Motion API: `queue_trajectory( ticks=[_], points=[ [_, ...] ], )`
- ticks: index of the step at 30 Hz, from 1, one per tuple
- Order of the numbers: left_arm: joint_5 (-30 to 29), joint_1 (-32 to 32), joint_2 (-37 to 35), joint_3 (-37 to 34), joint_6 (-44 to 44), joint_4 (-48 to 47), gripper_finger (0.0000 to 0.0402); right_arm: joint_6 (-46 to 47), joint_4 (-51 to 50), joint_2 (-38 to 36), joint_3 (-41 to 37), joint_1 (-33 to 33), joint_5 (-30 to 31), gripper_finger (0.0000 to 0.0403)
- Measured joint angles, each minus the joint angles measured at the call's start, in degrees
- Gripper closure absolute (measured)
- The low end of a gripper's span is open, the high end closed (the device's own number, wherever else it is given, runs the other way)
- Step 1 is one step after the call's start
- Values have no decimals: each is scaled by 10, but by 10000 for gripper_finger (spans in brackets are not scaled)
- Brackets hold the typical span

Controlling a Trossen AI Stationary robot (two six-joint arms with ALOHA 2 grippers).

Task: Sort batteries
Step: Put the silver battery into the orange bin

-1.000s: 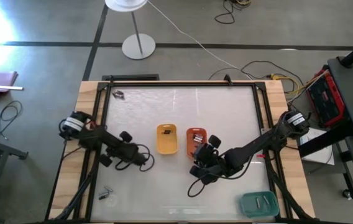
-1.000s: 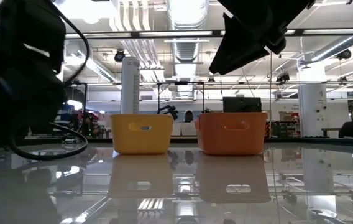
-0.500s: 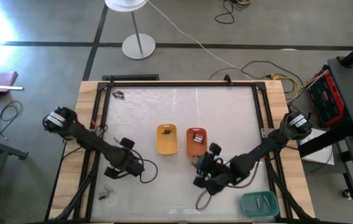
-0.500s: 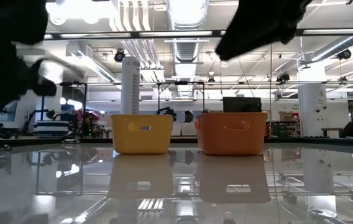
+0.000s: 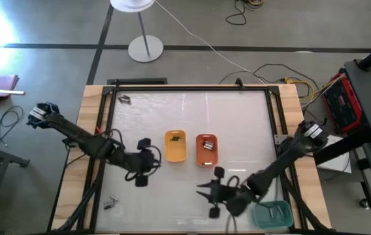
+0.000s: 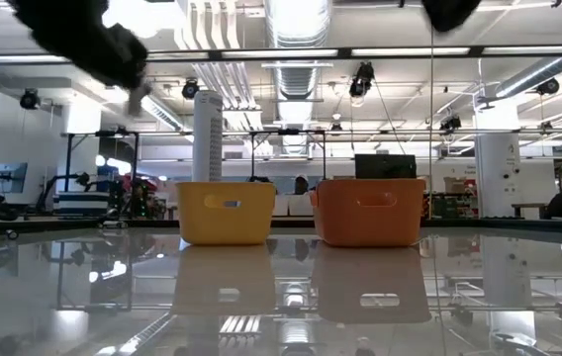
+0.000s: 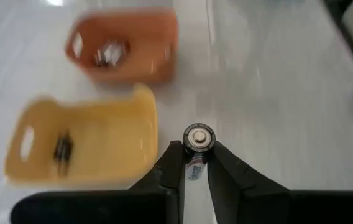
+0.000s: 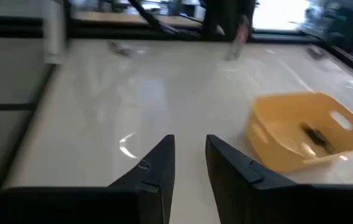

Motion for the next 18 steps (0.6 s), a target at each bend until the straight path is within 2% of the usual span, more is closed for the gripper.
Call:
queue_trajectory(
  ticks=[4, 8, 11, 18],
  points=[
    [8, 25, 4, -27, 38, 146, 372, 1, 25, 11, -7, -40, -1, 329],
    [48, 44, 19, -44, 53, 261, 372, -9, 24, 12, 6, -83, -57, 316],
    [50, 51, 32, -45, 59, 290, 372, -50, 27, 12, 29, -108, -90, 290],
    [49, 52, 60, -28, 65, 293, 372, -82, 25, 12, 60, -144, -109, 225]
  ],
)
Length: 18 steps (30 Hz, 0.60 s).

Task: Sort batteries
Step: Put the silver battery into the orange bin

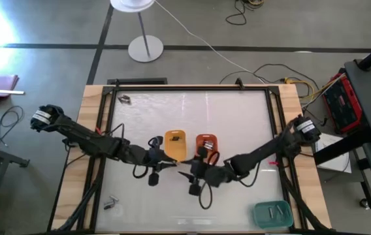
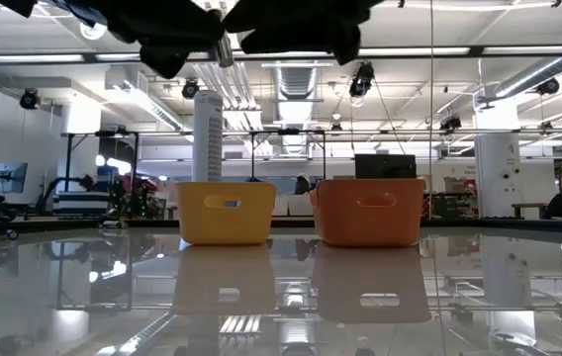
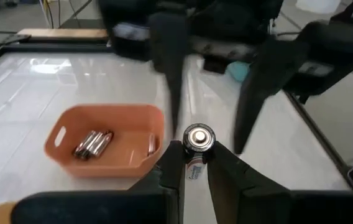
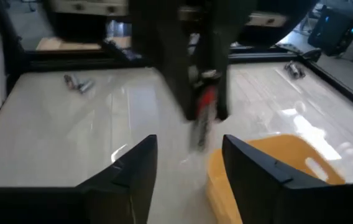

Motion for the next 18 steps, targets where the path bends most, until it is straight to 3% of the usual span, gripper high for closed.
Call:
queue_trajectory(
  ticks=[8, 18],
  points=[
    [-8, -1, 0, 2, -17, 18, 372, -7, 8, 3, 1, -25, -24, 230],
    [-38, -1, 0, 2, -22, 17, 372, -15, 19, 6, 1, -30, -24, 320]
  ],
)
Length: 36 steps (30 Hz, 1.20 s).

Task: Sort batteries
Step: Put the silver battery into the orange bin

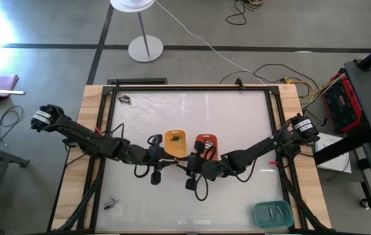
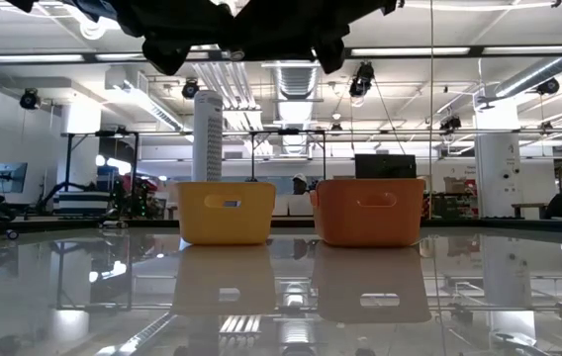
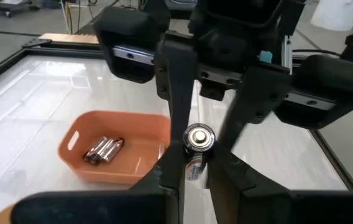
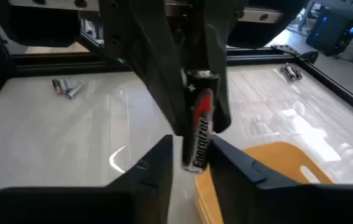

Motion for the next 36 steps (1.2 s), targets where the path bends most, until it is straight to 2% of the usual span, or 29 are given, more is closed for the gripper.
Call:
queue_trajectory(
  ticks=[4, 7, 11, 13, 16, 19, 22, 24, 27, 29, 31, 36],
  points=[
    [-2, 0, 1, 0, 2, 0, 372, 1, -3, 0, 1, 0, 2, 363],
    [-4, 0, 3, 0, -6, 2, 360, 0, -10, 0, 8, 0, 2, 363],
    [-9, -4, -2, 0, -10, -1, 320, -1, -45, -4, 25, 0, -1, 363],
    [-12, -11, -20, 0, -10, -11, 296, 7, -108, -14, 44, 0, 1, 363],
    [-41, -32, -62, 0, -10, -51, 263, 35, -267, -38, 86, 0, 2, 363],
    [-129, -59, -92, -13, -12, -97, 240, 71, -429, -52, 122, -7, 1, 363],
    [-201, -76, -102, -35, -39, -114, 230, 96, -533, -53, 133, -24, -8, 363],
    [-218, -79, -101, -59, -78, -115, 229, 110, -562, -49, 128, -40, -45, 363],
    [-228, -71, -91, -80, -137, -106, 232, 124, -600, -38, 115, -68, -136, 363],
    [-231, -57, -85, -84, -145, -106, 235, 122, -619, -25, 114, -90, -198, 363],
    [-213, -28, -79, -77, -140, -115, 239, 106, -635, -21, 114, -113, -231, 363],
    [-126, 60, -48, -44, -107, -121, 245, 64, -639, -1, 113, -170, -258, 363]
  ],
)
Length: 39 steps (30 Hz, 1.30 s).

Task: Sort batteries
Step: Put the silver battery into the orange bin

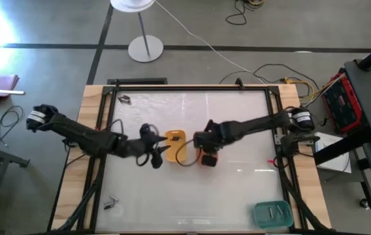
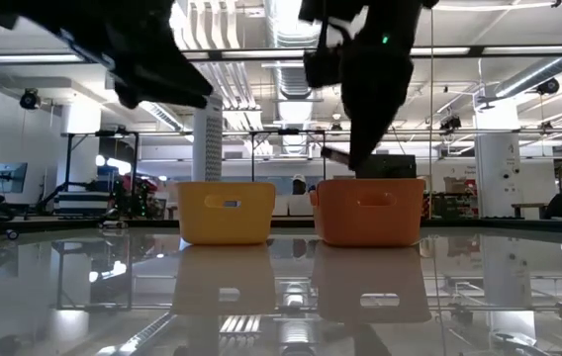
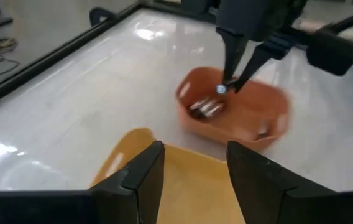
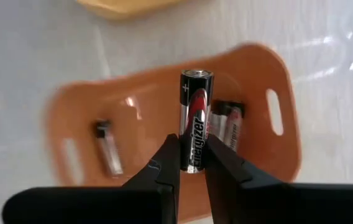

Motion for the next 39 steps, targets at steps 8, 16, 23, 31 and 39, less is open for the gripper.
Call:
queue_trajectory(
  ticks=[8, 16, 23, 31, 39],
  points=[
    [13, 38, 80, 3, 32, 35, 245, -25, -13, 58, -1, -23, -15, 363],
    [14, 38, 145, 50, 68, 40, 245, -18, -24, 66, -5, -39, -15, 363],
    [15, 37, 141, 69, 88, 40, 245, -8, -21, 66, -5, -51, -35, 363],
    [16, 35, 116, 57, 89, 40, 245, 6, 14, 66, -24, -51, -62, 363],
    [16, 31, 115, 53, 92, 42, 245, 11, 22, 65, -34, -51, -71, 363]
  ],
)
